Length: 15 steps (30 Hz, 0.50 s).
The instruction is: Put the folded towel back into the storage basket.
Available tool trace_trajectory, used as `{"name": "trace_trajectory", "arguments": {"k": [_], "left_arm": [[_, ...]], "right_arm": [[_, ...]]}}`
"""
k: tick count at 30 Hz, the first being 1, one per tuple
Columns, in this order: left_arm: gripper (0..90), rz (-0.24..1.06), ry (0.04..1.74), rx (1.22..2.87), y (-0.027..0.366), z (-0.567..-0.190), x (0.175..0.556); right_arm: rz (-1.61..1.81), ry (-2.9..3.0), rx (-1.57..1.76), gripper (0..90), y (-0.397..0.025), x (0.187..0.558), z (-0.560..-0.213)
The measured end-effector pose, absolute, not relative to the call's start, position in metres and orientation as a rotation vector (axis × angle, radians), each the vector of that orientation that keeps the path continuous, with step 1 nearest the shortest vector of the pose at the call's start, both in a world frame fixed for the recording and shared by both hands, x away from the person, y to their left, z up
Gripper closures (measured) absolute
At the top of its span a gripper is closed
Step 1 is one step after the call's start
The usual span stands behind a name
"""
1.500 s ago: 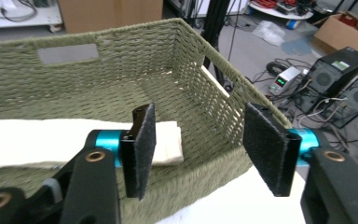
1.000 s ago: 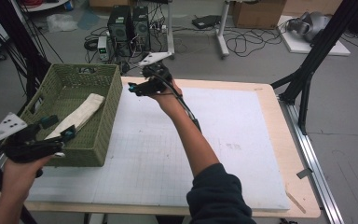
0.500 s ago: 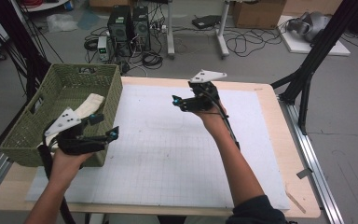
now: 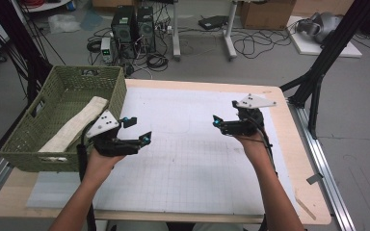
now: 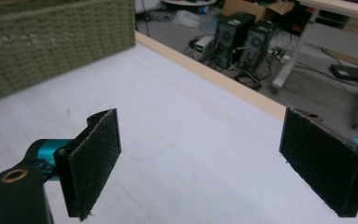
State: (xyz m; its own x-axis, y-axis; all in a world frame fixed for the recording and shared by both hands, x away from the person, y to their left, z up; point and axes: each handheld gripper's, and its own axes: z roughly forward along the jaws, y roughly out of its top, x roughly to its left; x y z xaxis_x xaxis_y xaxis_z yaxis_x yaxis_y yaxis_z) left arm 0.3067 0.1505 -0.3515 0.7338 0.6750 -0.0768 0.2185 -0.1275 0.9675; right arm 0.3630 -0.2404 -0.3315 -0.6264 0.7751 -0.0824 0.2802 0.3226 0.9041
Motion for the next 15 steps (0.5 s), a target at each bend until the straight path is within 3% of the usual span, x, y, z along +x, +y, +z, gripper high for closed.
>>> {"name": "trace_trajectory", "arguments": {"k": [15], "left_arm": [[23.9,0.414,0.693,1.742,0.115,-0.389,0.309]], "right_arm": [[1.212,2.005,1.033,11.7,-0.298,0.296,-0.386]]}}
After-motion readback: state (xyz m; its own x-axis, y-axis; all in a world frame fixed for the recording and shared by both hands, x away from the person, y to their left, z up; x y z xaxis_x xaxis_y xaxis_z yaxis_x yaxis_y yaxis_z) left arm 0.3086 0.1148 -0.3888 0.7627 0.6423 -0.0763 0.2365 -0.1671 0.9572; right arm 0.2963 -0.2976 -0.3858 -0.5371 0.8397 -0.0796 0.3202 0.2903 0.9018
